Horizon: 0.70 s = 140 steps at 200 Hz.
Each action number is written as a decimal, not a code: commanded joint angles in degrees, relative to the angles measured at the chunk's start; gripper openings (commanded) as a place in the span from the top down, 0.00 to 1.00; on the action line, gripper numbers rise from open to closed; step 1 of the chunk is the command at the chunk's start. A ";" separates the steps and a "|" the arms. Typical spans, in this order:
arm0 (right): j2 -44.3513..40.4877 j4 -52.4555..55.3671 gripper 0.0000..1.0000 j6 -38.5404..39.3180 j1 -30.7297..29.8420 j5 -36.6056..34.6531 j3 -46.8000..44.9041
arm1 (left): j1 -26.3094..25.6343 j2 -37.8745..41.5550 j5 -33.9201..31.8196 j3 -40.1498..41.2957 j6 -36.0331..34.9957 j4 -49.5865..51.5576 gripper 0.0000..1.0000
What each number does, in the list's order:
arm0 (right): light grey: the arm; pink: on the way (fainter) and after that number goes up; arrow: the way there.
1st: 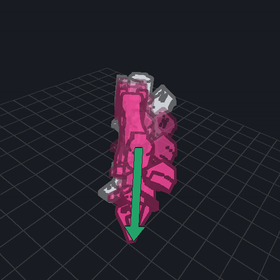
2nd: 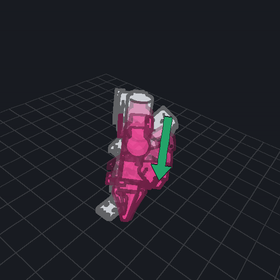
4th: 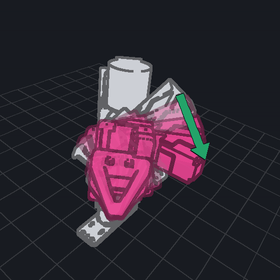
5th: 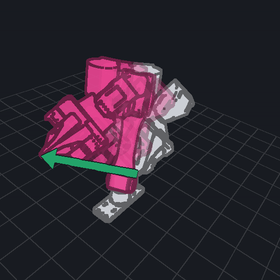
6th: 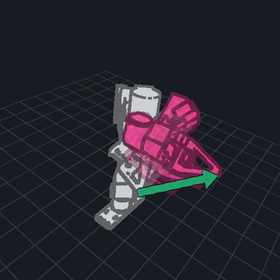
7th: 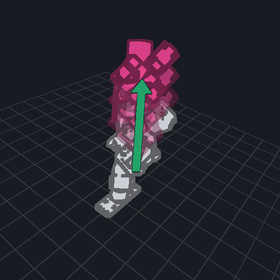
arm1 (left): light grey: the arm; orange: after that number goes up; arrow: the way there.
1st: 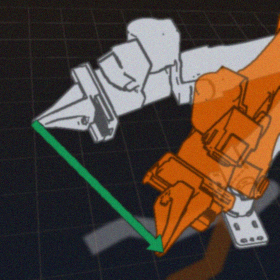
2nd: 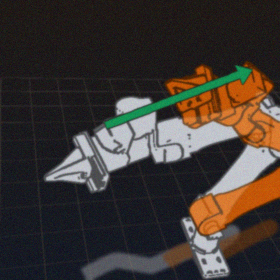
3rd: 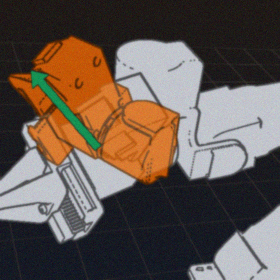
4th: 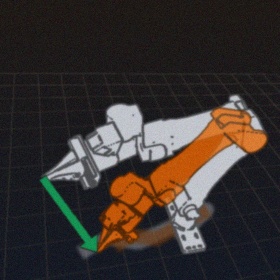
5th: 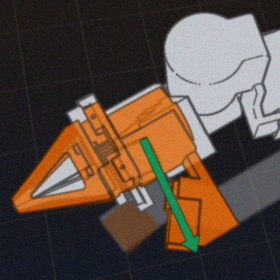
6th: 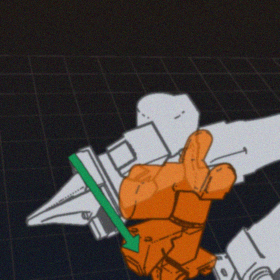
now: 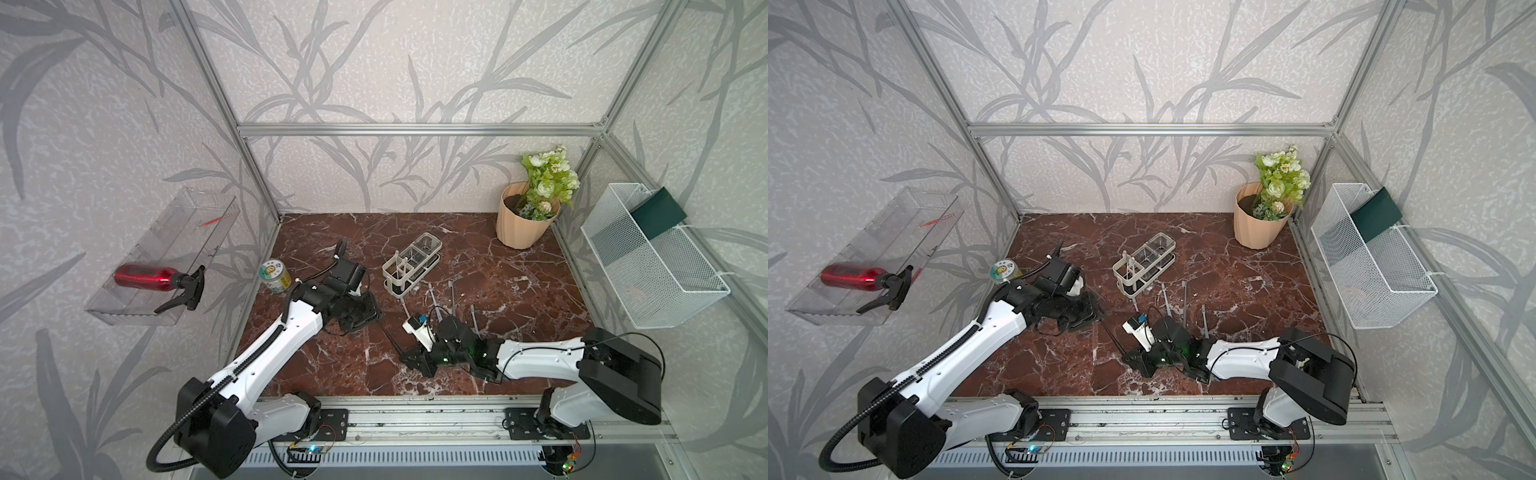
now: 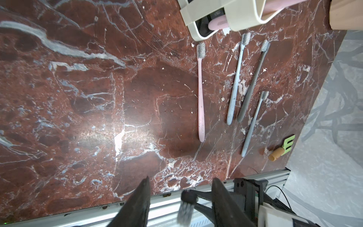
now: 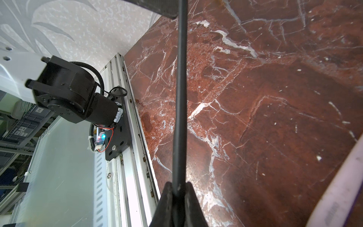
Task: Place the toothbrush into the toothbrush holder
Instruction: Pick up the toothbrush from the center of the board.
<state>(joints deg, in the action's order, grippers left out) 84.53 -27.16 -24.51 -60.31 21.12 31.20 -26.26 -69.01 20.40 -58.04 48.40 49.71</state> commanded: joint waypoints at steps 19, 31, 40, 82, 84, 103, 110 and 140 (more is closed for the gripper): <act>-1.21 0.66 1.00 1.11 -0.33 1.02 -0.15 | 0.92 -0.67 3.55 -2.48 -1.41 1.81 0.55; -1.12 0.71 1.00 1.13 -0.33 0.94 -0.18 | 1.21 -0.92 3.55 -2.87 -1.80 2.23 0.58; -1.04 0.70 1.00 1.12 -0.33 1.02 -0.13 | 1.41 -1.21 3.97 -2.87 -1.91 2.14 0.60; -1.57 0.92 1.00 1.33 -0.33 0.41 -0.26 | 1.94 -1.58 5.25 -1.57 -2.31 1.45 0.71; -1.57 0.89 1.00 1.38 -0.33 0.41 -0.26 | 1.99 -1.61 5.24 -1.55 -2.34 1.46 0.72; -1.65 0.92 1.00 1.32 -0.30 0.32 -0.36 | 2.18 -1.70 5.75 -1.07 -2.35 1.07 0.75; -1.65 0.83 1.00 1.35 -0.28 0.40 -0.35 | 2.28 -1.74 5.79 -0.94 -2.35 0.94 0.76; -1.80 0.61 1.00 1.37 -0.33 0.90 -0.44 | 2.41 -2.00 5.96 -0.33 -2.16 -0.03 0.82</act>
<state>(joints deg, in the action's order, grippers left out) 84.31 -26.65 -23.94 -60.31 21.52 31.20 -24.18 -70.59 25.41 -59.09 46.46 50.11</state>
